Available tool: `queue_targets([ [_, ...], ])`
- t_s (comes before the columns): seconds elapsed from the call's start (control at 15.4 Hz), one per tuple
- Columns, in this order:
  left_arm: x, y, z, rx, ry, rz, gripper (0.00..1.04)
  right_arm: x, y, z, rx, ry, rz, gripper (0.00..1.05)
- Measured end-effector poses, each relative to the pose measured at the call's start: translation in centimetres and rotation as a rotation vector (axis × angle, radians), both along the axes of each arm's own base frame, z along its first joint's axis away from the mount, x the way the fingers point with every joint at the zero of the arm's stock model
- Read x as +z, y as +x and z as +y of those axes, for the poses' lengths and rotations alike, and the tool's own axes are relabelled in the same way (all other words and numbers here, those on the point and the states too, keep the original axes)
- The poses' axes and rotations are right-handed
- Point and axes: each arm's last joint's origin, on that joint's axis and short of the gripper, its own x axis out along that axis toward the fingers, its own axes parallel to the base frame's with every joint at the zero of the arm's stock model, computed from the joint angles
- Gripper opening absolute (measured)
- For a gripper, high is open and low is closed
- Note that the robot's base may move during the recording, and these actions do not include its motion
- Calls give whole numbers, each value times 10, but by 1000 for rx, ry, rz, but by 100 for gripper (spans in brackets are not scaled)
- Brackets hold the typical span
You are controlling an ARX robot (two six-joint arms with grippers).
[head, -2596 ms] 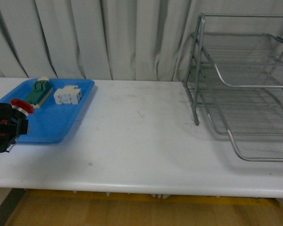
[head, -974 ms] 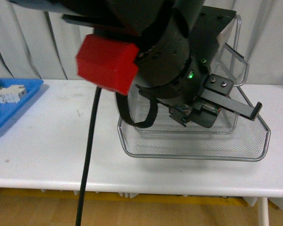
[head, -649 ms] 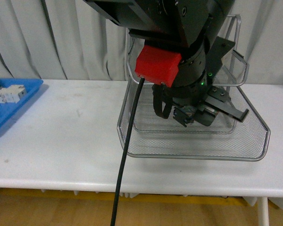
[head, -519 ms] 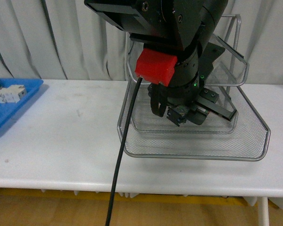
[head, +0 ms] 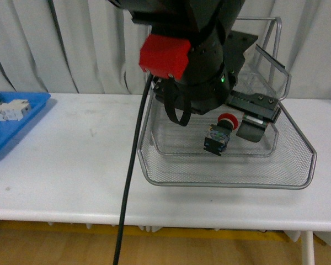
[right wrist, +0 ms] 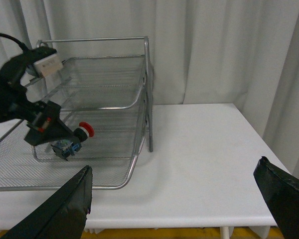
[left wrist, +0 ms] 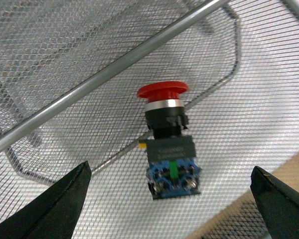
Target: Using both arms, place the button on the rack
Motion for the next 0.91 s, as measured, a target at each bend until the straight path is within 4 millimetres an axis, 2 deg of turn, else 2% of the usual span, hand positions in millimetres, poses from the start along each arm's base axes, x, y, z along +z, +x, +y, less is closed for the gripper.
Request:
queue_targets([
  [0.13, 25, -25, 10, -28, -20, -34, 98, 0, 0, 0, 0, 0, 0, 98],
  [0.32, 39, -56, 28, -78, -76, -102, 98, 0, 0, 0, 0, 0, 0, 98],
  [0.39, 44, -68, 36, -82, -100, -131, 98, 0, 0, 0, 0, 0, 0, 98],
  [0.52, 68, -93, 66, -49, -144, -265, 98, 0, 0, 0, 0, 0, 0, 98],
  [0.58, 78, -105, 81, 123, -214, -491, 90, 0, 0, 0, 0, 0, 0, 98],
  [0.65, 82, -123, 119, 360, -272, -666, 77, 0, 0, 0, 0, 0, 0, 98],
  [0.71, 79, -139, 158, 520, -305, -761, 66, 0, 0, 0, 0, 0, 0, 98],
  [0.78, 72, -156, 189, 614, -334, -825, 54, 0, 0, 0, 0, 0, 0, 98],
  [0.91, 39, -181, 207, 564, -332, -770, 28, 0, 0, 0, 1, 0, 0, 98],
])
